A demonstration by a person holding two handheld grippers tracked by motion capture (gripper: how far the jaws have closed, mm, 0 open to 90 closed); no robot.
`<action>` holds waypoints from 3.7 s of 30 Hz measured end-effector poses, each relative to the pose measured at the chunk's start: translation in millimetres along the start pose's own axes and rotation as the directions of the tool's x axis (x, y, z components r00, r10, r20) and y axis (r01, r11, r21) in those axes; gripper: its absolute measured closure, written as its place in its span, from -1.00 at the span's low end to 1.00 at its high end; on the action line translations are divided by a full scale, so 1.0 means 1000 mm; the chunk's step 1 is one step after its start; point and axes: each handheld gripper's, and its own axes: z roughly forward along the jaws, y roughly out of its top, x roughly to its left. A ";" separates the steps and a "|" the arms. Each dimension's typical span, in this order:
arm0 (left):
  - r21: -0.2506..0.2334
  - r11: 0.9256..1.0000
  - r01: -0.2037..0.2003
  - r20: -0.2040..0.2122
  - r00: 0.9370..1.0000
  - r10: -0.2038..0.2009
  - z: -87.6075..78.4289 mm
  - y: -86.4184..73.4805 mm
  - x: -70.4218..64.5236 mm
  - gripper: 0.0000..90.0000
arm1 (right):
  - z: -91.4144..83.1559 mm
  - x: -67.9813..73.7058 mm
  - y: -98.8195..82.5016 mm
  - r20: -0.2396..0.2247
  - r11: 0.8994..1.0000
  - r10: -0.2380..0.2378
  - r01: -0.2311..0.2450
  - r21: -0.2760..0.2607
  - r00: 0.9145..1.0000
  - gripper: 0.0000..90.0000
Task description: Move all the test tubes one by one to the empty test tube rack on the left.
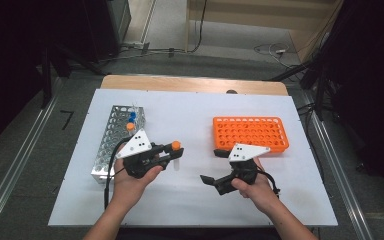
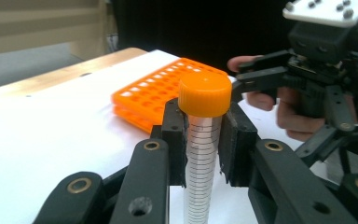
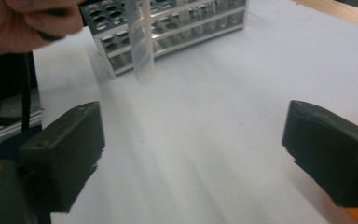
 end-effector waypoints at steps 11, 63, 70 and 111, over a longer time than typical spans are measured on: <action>-0.053 0.998 0.039 -0.127 0.991 -0.045 -0.034 0.001 0.033 0.66 | -0.034 -0.028 -0.019 0.076 0.997 0.076 -0.074 -0.025 0.994 -1.00; -0.078 0.996 0.045 -0.437 0.896 -0.075 -0.057 -0.024 0.080 0.66 | -0.080 -0.076 -0.060 0.231 0.988 0.157 -0.150 -0.046 0.960 -1.00; 0.003 0.998 0.057 -0.468 0.882 -0.049 -0.051 -0.025 0.076 0.65 | -0.080 -0.076 -0.060 0.233 0.988 0.157 -0.150 -0.044 0.960 -1.00; 0.136 0.973 0.188 -0.494 0.864 -0.098 -0.041 -0.026 0.076 0.46 | -0.077 -0.078 -0.063 0.244 0.987 0.163 -0.159 -0.036 0.956 -1.00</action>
